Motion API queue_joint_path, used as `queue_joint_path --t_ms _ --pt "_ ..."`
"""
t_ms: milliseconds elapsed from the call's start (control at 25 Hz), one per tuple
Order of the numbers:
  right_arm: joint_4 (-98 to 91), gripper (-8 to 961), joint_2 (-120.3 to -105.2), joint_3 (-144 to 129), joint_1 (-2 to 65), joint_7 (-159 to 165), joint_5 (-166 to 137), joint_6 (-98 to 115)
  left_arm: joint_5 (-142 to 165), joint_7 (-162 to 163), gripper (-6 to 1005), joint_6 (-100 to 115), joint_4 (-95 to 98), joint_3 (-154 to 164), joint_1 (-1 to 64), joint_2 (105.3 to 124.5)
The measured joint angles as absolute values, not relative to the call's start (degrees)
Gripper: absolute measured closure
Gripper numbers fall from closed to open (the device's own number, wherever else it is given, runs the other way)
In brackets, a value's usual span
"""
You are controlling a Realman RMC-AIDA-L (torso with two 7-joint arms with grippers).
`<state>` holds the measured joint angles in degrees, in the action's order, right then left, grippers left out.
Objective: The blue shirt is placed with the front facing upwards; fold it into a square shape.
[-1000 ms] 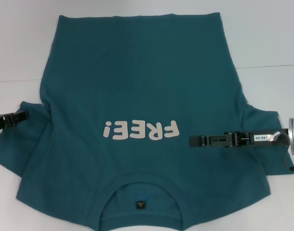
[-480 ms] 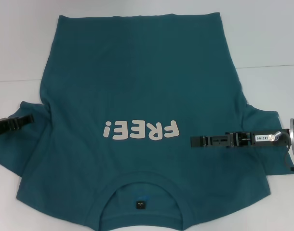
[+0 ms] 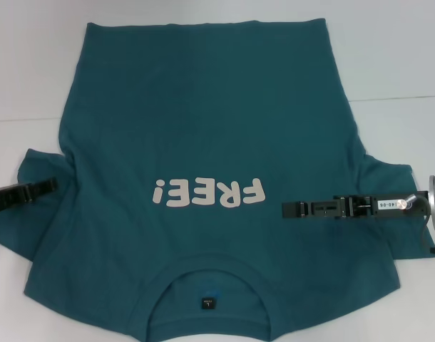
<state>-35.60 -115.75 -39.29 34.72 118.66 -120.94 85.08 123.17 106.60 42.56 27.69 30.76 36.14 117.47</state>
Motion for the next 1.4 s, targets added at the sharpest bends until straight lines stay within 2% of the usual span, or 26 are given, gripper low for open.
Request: queue_joint_path --t_ms 400,1000,1400 --pt "-35.6 29 -115.68 -39.3 34.7 118.6 -120.9 85.0 123.2 111.4 125 56.1 34.2 30.9 33.6 117.53" --pt "-35.6 28 -115.66 -39.3 34.7 118.6 -120.9 84.3 123.2 110.2 126 36.5 33.0 37.5 35.0 118.71" --pt "-35.1 28 -115.58 -39.3 34.5 118.6 -120.9 84.3 123.2 109.9 125 33.6 29.6 37.7 37.4 118.17"
